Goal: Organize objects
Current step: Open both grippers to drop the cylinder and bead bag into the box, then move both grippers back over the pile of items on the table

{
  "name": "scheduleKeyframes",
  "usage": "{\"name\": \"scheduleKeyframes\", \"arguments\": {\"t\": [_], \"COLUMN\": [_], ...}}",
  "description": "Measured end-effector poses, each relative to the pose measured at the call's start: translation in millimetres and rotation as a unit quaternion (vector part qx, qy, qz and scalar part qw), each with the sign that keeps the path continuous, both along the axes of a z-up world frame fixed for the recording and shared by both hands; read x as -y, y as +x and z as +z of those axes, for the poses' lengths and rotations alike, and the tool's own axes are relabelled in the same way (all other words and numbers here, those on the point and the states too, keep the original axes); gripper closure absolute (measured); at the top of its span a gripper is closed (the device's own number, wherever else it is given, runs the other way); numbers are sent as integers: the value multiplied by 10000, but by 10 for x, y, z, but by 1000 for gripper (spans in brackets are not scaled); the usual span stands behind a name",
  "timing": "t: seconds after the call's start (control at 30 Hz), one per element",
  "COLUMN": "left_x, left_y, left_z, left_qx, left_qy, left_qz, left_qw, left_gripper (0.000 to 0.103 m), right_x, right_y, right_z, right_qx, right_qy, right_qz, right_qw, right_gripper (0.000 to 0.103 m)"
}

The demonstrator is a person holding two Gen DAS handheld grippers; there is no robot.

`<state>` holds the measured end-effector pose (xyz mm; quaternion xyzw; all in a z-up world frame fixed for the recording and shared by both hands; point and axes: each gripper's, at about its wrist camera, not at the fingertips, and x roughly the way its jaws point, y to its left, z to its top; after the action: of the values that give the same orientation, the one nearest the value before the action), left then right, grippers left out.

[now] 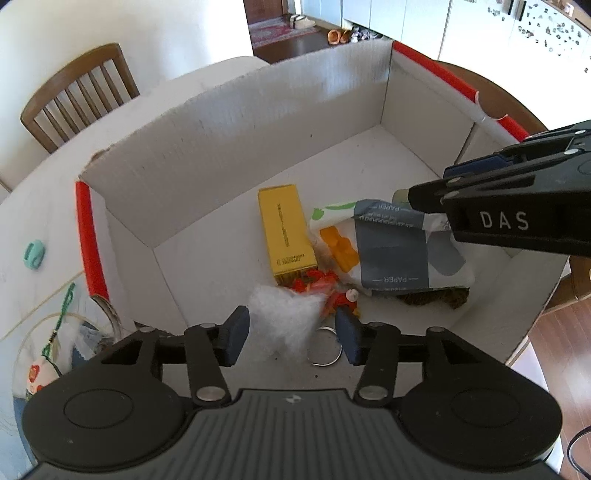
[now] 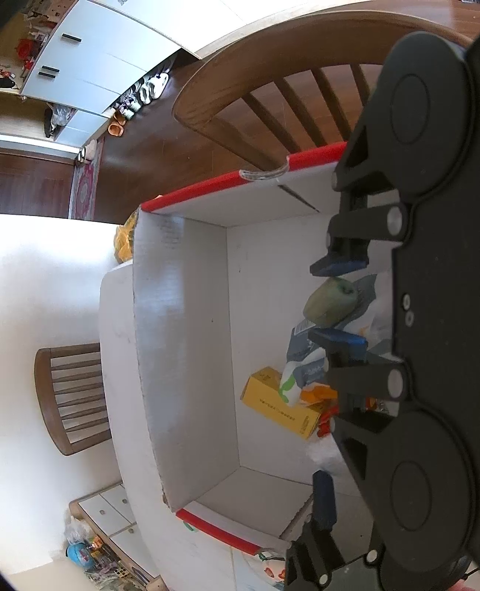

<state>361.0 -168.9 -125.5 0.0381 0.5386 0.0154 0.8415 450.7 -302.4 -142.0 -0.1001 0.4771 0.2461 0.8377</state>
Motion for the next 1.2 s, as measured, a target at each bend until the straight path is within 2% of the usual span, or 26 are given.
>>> {"name": "scheduleKeyframes", "arguments": {"t": [0.47,0.7,0.9,1.2], "left_x": [-62,-147,-375,-824], "left_y": [-218,-420,-634,-971], "left_z": [342,585,762,971], "left_qx": [418,713,943,1233], "left_qy": [-360,-353,-429,-495], "left_qz": [-151,-296,-311,-270], "left_qw": [9984,9964,9941,9908], "left_gripper": [45,45,45,36], "right_x": [64,81,51,-159], "right_y": [-169,-368,-587,-943], "right_z": [268,482,638,806], "right_qx": [270,446,589,742], "right_qy": [134,337,564,852], "right_qz": [-93,-132,-211,-271], "right_qw": [9995,9983,9964,9932], "right_gripper": [65,62,59,53]}}
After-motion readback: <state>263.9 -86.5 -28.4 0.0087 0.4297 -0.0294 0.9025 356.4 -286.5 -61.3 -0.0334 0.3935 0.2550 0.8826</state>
